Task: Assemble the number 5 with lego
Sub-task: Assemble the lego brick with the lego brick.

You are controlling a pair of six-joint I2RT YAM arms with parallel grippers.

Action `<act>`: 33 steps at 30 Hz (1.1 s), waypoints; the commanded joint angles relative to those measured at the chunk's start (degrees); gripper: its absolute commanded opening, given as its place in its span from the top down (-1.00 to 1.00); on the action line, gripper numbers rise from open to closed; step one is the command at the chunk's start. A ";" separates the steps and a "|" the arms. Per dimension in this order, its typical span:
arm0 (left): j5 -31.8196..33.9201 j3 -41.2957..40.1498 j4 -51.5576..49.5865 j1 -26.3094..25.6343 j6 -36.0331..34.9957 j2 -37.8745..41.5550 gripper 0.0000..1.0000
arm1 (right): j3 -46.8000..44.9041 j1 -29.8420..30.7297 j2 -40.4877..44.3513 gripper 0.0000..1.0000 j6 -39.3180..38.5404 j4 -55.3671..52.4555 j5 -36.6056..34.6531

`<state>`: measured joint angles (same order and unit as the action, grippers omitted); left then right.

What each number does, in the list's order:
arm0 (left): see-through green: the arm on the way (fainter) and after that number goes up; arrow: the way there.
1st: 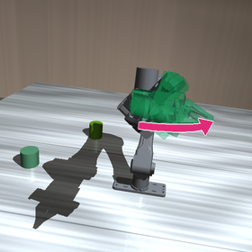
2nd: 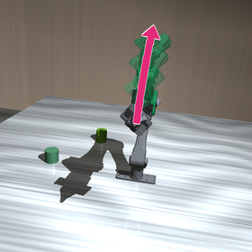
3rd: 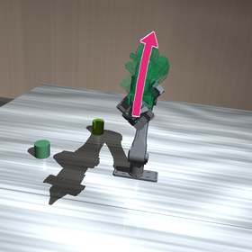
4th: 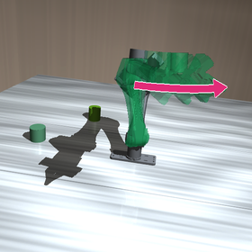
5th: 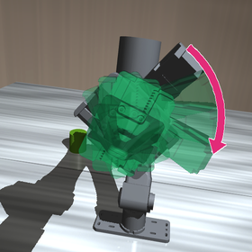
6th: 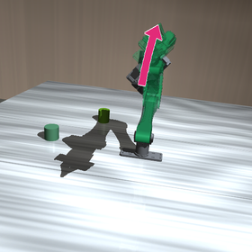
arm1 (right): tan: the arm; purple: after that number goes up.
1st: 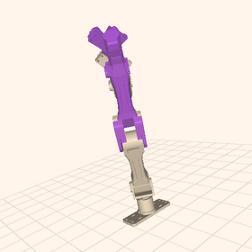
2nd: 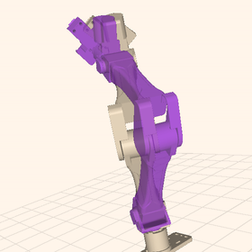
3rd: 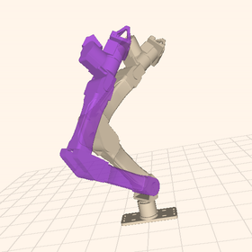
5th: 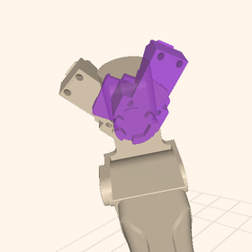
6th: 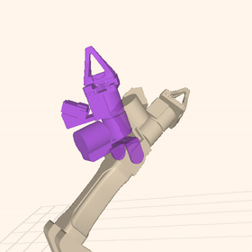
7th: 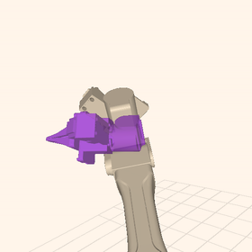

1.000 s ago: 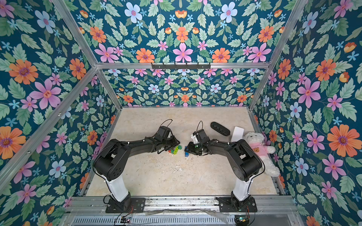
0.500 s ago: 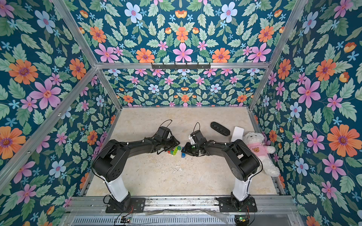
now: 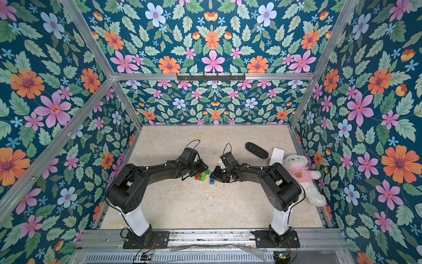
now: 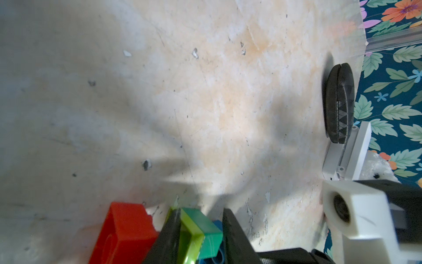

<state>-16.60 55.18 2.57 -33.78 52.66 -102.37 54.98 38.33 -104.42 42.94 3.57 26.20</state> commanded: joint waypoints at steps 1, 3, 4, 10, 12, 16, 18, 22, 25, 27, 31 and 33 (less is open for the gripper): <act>0.53 -0.11 -1.07 -0.06 -0.81 0.56 0.33 | 1.53 0.42 -0.66 0.34 -0.88 -0.61 -0.62; 0.26 -0.08 -0.99 -0.06 -0.81 0.57 0.37 | 2.23 0.56 -1.21 0.35 -1.24 -1.07 -0.36; 0.45 -0.18 -0.99 -0.02 -0.68 0.59 0.39 | 2.53 0.66 -1.31 0.35 -1.28 -1.05 -0.36; 0.21 -0.47 -0.59 -0.05 -0.50 0.50 0.49 | 4.10 1.36 -2.40 0.35 -2.70 -3.05 -1.00; 0.28 -0.56 -0.63 -0.05 -0.74 0.44 0.50 | 4.39 1.31 -2.71 0.35 -3.91 -4.22 -1.77; 0.41 -0.60 -0.55 -0.03 -0.64 0.35 0.51 | 4.96 1.37 -3.07 0.36 -5.16 -7.04 -4.28; 0.40 -0.69 -0.46 0.03 -0.55 0.33 0.51 | 5.11 1.31 -3.33 0.37 -5.74 -8.08 -5.02; 0.51 -0.69 -0.63 0.01 -0.76 0.33 0.52 | 5.74 1.10 -3.82 0.41 -7.40 -10.36 -6.44; 0.56 -0.92 -0.55 0.02 -0.90 0.33 0.52 | 6.37 0.95 -4.19 0.41 -8.72 -11.66 -6.68; 0.57 -0.96 -0.56 0.05 -1.03 0.33 0.54 | 7.23 0.72 -4.51 0.41 -10.35 -12.77 -6.68; 0.30 -0.79 -0.69 0.02 -1.20 0.15 0.59 | 8.17 -0.25 -5.14 0.45 -14.29 -14.71 -5.51; 0.38 -0.70 -0.74 0.04 -1.24 0.14 0.60 | 7.97 -0.78 -5.09 0.50 -15.73 -14.41 -4.81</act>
<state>-16.14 54.37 2.96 -33.67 52.27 -102.08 63.31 38.17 -108.84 31.42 -4.86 24.88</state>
